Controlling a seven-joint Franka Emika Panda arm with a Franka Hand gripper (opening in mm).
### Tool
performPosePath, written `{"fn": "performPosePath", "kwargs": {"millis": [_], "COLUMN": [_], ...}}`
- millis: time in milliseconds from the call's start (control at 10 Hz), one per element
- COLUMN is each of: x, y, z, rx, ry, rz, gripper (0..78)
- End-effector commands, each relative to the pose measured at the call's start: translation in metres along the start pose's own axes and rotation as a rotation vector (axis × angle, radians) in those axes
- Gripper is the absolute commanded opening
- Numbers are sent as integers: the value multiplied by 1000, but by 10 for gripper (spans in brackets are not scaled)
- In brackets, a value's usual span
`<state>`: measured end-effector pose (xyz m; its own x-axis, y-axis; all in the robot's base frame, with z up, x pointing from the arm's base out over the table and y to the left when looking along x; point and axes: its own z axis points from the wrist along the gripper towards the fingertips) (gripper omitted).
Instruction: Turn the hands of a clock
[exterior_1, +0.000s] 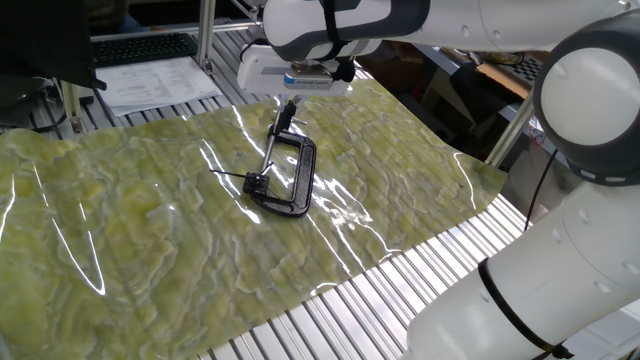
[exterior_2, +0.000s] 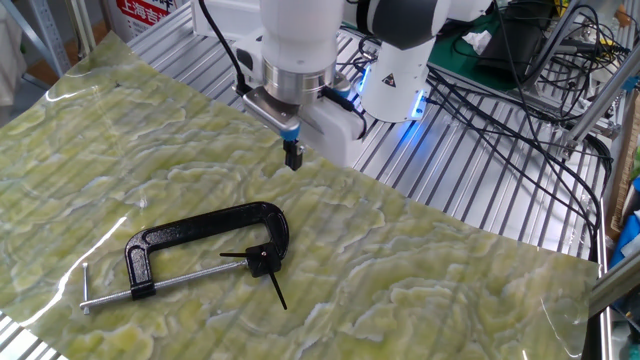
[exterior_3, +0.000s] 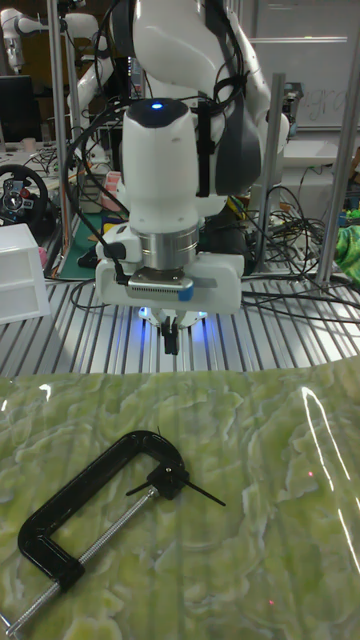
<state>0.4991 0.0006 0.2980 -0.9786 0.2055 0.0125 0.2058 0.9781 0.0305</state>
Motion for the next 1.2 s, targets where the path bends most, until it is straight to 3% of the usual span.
{"fn": "performPosePath", "kwargs": {"millis": [100, 500, 900, 1200], "x": [-1, -10, -21, -22], "y": [5, 19, 24, 24], "z": [-2, -5, 16, 20], "rx": [-21, -20, -24, -29], "ry": [2, 4, -14, -16], "rz": [58, 74, 60, 66], "gripper": [0, 0, 0, 0]}}
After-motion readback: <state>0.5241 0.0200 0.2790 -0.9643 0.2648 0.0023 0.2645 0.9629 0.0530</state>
